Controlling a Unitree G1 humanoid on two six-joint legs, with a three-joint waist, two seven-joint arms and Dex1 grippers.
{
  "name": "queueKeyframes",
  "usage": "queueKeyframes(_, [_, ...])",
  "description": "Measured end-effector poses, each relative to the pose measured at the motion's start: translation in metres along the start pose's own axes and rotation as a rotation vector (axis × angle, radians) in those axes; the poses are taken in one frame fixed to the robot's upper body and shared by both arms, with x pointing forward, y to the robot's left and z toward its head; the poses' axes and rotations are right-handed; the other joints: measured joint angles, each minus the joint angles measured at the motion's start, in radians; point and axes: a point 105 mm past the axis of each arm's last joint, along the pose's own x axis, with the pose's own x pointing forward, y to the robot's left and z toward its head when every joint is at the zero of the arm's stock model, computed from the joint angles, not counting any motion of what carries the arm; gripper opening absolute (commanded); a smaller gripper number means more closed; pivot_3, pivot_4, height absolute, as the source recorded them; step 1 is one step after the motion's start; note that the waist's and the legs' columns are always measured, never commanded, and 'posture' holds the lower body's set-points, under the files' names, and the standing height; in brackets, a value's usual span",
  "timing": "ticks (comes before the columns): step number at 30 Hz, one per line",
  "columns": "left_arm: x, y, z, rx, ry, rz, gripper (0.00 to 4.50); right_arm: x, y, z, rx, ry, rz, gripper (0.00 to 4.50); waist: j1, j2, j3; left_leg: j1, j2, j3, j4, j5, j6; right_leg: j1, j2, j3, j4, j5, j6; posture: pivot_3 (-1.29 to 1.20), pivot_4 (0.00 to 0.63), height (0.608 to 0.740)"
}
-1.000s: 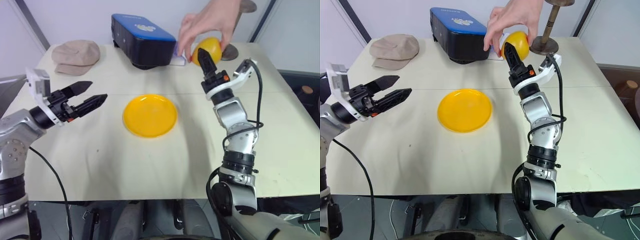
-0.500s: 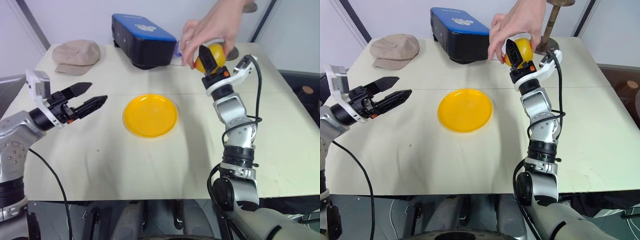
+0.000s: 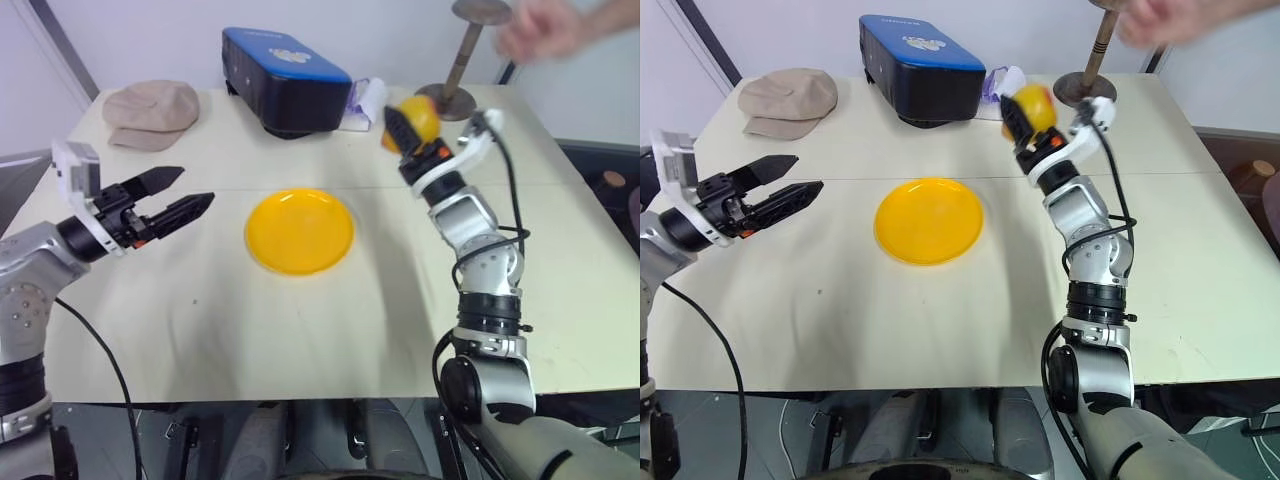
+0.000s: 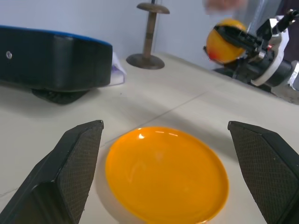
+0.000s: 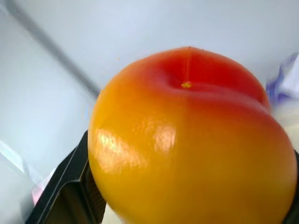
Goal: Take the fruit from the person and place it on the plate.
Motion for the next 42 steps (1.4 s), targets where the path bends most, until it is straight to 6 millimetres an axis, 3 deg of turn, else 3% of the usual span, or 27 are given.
queueKeyframes(2, [-0.004,0.001,-0.012,0.004,0.047,0.017,4.50,0.003,0.005,-0.022,-0.084,0.119,0.034,3.22,-0.002,0.000,0.000,0.000,0.000,0.000,0.000,0.000,0.000,0.000,0.000,0.000,0.000,0.000,0.000,0.00,0.150,0.740])
queueKeyframes(6, [-0.014,0.001,-0.056,-0.006,0.181,0.060,4.50,0.007,0.019,-0.078,-0.269,0.395,0.158,3.22,-0.007,0.000,0.000,0.000,0.000,0.000,-0.001,0.000,0.000,0.000,0.000,0.000,-0.001,0.000,-0.001,0.00,0.150,0.740])
queueKeyframes(10, [-0.019,0.000,-0.079,-0.021,0.220,0.097,4.50,0.008,0.035,-0.113,-0.348,0.521,0.266,3.22,-0.006,0.000,0.000,-0.001,0.000,0.000,-0.001,0.000,0.000,-0.001,-0.001,0.000,-0.002,0.000,0.000,0.00,0.150,0.740])
queueKeyframes(14, [-0.022,-0.004,-0.087,-0.039,0.215,0.113,4.50,0.012,0.035,-0.123,-0.388,0.546,0.286,3.22,0.004,0.000,0.000,-0.001,0.000,-0.001,-0.001,0.000,0.000,-0.001,-0.002,0.000,-0.003,0.000,0.000,0.00,0.150,0.740])
queueKeyframes(16, [-0.021,-0.005,-0.087,-0.038,0.213,0.117,4.50,0.014,0.037,-0.122,-0.406,0.539,0.295,4.29,0.009,0.000,0.000,-0.001,0.000,-0.001,-0.001,0.000,0.000,-0.001,-0.002,0.000,-0.003,0.000,-0.001,0.00,0.150,0.740])
queueKeyframes(17, [-0.021,-0.004,-0.087,-0.035,0.211,0.123,4.50,0.016,0.039,-0.122,-0.410,0.531,0.301,4.43,0.009,0.000,0.000,-0.001,0.000,-0.001,-0.001,0.000,0.000,-0.001,-0.002,0.000,-0.003,0.000,-0.001,0.00,0.150,0.740])
queueKeyframes(22, [-0.019,-0.007,-0.084,-0.024,0.200,0.123,4.50,0.018,0.041,-0.124,-0.410,0.526,0.307,4.43,0.009,0.000,0.000,-0.001,0.000,-0.001,-0.001,0.000,0.000,-0.001,-0.002,0.000,-0.003,0.000,-0.001,0.00,0.150,0.740])
queueKeyframes(29, [-0.016,-0.002,-0.079,0.004,0.179,0.142,4.50,0.021,0.030,-0.106,-0.427,0.477,0.261,4.43,0.009,0.000,0.000,-0.001,0.000,-0.001,-0.001,0.000,0.000,-0.001,-0.001,0.000,-0.003,0.000,-0.001,0.00,0.150,0.740])
queueKeyframes(34, [-0.019,0.012,-0.075,0.027,0.151,0.215,4.50,0.013,0.010,-0.052,-0.470,0.370,0.180,4.43,0.015,0.000,0.000,-0.002,-0.001,-0.001,-0.001,0.000,0.000,-0.001,-0.001,0.000,-0.004,0.000,-0.001,0.00,0.150,0.740])
queueKeyframes(37, [-0.023,0.020,-0.069,0.044,0.128,0.263,4.50,-0.007,-0.004,-0.015,-0.485,0.308,0.122,4.43,0.015,0.000,0.000,-0.002,-0.001,-0.001,-0.001,0.000,0.000,-0.001,-0.003,0.000,-0.004,0.000,0.000,0.00,0.150,0.740])
queueKeyframes(42, [-0.027,0.024,-0.067,0.043,0.118,0.295,4.50,-0.049,-0.036,0.018,-0.460,0.275,-0.010,4.43,0.014,0.000,0.000,-0.002,0.000,0.000,-0.002,-0.001,0.000,-0.001,-0.003,0.000,-0.005,0.000,-0.001,0.00,0.150,0.740])
